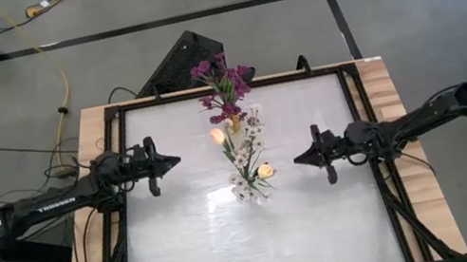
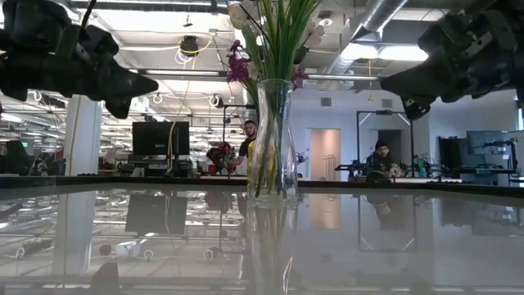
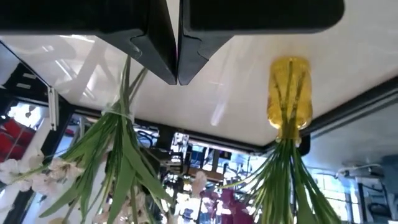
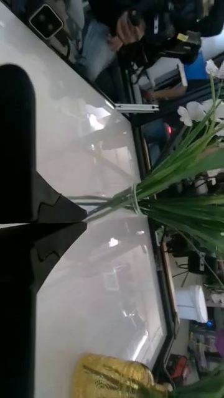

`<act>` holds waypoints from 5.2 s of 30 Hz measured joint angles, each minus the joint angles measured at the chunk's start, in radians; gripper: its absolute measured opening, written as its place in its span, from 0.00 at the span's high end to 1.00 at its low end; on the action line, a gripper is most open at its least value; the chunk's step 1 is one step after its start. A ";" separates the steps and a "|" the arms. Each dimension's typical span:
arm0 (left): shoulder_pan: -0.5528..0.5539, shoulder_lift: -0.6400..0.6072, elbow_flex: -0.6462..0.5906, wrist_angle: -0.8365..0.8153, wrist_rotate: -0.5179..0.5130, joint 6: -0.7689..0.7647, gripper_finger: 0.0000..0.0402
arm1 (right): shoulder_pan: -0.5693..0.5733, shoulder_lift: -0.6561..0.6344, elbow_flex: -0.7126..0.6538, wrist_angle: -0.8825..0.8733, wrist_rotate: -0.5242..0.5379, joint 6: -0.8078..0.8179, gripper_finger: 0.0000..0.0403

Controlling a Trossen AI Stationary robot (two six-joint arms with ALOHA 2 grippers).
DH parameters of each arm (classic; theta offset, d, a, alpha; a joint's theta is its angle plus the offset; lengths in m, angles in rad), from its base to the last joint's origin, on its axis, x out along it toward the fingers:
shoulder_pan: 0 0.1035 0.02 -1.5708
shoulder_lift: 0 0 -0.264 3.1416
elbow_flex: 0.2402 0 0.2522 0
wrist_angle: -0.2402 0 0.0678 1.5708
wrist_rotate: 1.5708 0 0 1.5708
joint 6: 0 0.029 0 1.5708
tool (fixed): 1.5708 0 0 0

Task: Sort flowers into vase by color
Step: Return to Home Position

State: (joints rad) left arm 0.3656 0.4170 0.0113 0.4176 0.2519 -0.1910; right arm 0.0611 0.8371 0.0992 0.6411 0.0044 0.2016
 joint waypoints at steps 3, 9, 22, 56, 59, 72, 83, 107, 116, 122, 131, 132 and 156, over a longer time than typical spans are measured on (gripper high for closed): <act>0.000 -0.007 0.000 -0.005 0.002 -0.020 1.00 | -0.012 0.000 -0.024 0.045 0.002 -0.001 0.96; 0.000 -0.126 0.000 -0.151 0.001 -0.038 1.00 | -0.068 -0.024 -0.038 0.040 -0.002 -0.007 0.96; -0.001 -0.401 0.018 -0.418 -0.083 -0.034 1.00 | -0.155 -0.214 -0.044 -0.189 -0.033 -0.027 0.96; -0.105 -0.398 -0.002 -0.361 -0.181 -0.032 1.00 | -0.055 -0.415 -0.088 -0.443 0.072 0.000 0.95; -0.106 -0.398 -0.002 -0.361 -0.181 -0.032 1.00 | -0.060 -0.495 -0.088 -0.531 0.074 -0.001 0.95; -0.106 -0.398 -0.004 -0.358 -0.188 -0.032 1.00 | -0.090 -0.722 -0.085 -0.630 0.049 -0.087 0.95; -0.106 -0.398 -0.004 -0.359 -0.187 -0.030 1.00 | -0.090 -0.666 -0.086 -0.635 0.046 -0.183 0.93; -0.106 -0.398 -0.005 -0.374 -0.188 -0.038 1.00 | -0.090 -0.665 -0.087 -0.635 0.047 -0.183 0.87; -0.106 -0.398 -0.005 -0.374 -0.188 -0.038 1.00 | -0.090 -0.665 -0.087 -0.635 0.047 -0.183 0.87; -0.106 -0.398 -0.005 -0.374 -0.188 -0.038 1.00 | -0.090 -0.665 -0.087 -0.635 0.047 -0.183 0.87; -0.106 -0.398 -0.005 -0.374 -0.188 -0.038 1.00 | -0.090 -0.665 -0.087 -0.635 0.047 -0.183 0.87; -0.106 -0.398 -0.005 -0.375 -0.188 -0.038 1.00 | -0.090 -0.665 -0.087 -0.635 0.047 -0.183 0.87; -0.106 -0.398 -0.005 -0.374 -0.188 -0.038 1.00 | -0.090 -0.665 -0.087 -0.635 0.048 -0.183 0.87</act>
State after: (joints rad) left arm 0.2596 0.0189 0.0067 0.0431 0.0635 -0.2287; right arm -0.0288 0.1717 0.0120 0.0058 0.0521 0.0185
